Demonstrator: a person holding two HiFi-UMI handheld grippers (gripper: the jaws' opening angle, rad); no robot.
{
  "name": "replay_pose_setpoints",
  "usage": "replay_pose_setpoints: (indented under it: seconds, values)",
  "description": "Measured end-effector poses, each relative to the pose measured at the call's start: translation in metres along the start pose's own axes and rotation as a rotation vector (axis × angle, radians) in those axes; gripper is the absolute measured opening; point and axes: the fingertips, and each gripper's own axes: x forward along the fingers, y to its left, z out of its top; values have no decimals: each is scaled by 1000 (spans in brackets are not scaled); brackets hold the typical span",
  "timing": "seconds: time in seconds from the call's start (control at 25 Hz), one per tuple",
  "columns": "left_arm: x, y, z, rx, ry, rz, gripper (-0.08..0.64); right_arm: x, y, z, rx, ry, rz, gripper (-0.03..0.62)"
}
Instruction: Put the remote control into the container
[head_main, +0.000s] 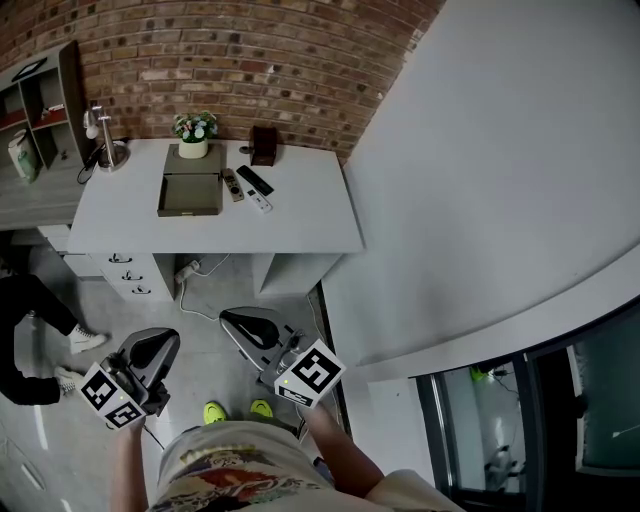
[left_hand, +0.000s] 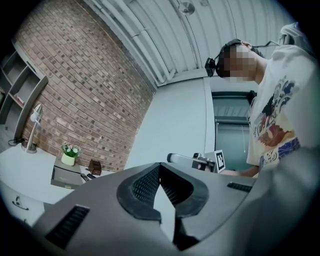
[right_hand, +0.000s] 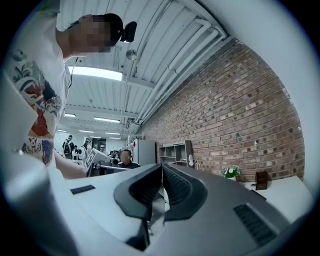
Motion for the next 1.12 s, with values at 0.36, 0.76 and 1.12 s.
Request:
replay_pose_setpoints:
  seconds: [0.36, 0.76, 1.12]
  values:
    - [13, -1, -4, 81, 54, 0, 5, 14, 11, -23, -59, 117, -5, 11]
    - [-3, 11, 2, 111, 72, 20, 6, 34, 24, -37, -35, 168, -15, 11]
    - [-7, 16, 5, 106, 68, 30, 6, 41, 23, -40, -36, 182, -20, 11]
